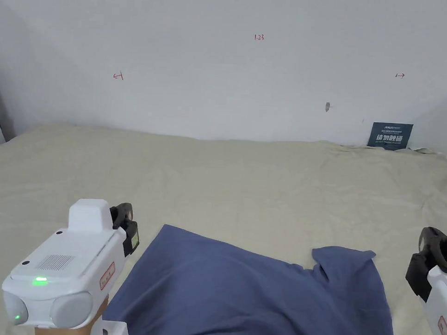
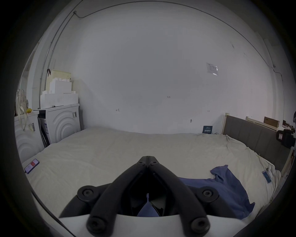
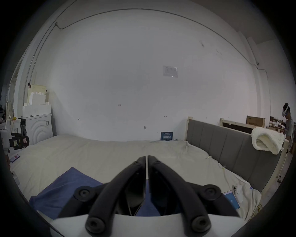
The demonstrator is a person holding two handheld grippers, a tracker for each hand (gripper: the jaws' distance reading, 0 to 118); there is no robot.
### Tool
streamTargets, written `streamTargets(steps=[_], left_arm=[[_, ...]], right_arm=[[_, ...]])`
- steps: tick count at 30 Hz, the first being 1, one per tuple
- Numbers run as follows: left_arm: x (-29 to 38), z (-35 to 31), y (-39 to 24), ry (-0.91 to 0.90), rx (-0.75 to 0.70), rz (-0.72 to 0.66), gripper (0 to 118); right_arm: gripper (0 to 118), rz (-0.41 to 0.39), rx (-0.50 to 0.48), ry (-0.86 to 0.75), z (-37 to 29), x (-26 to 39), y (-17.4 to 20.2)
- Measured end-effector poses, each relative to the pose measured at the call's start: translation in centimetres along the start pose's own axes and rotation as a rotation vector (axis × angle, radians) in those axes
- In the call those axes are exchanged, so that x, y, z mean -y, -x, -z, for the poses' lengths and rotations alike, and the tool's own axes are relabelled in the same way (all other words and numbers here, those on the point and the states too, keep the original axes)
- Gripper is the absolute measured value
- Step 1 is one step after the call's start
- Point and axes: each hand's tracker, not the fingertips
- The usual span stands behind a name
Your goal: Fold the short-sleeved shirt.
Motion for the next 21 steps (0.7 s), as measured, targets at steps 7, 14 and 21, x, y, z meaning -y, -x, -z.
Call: streamTargets(steps=[7,14,21], left_arm=[[0.4,1.3,0.0,0.033,0.02,0.003,0],[-0.7,7.3,0.4,0.158,0.061,-0.005,0],[-0.7,18.3,1.1,0.351,0.126,-0.039,0]], right_arm=[[0,-0.025,0.003,-0.016,1.0,0.5,0.0],[0,-0.027,0.007,-0.003,3.8,0.5,-0.1],[0,-0.026,0.016,0.034,7.9,1.4,-0.2]])
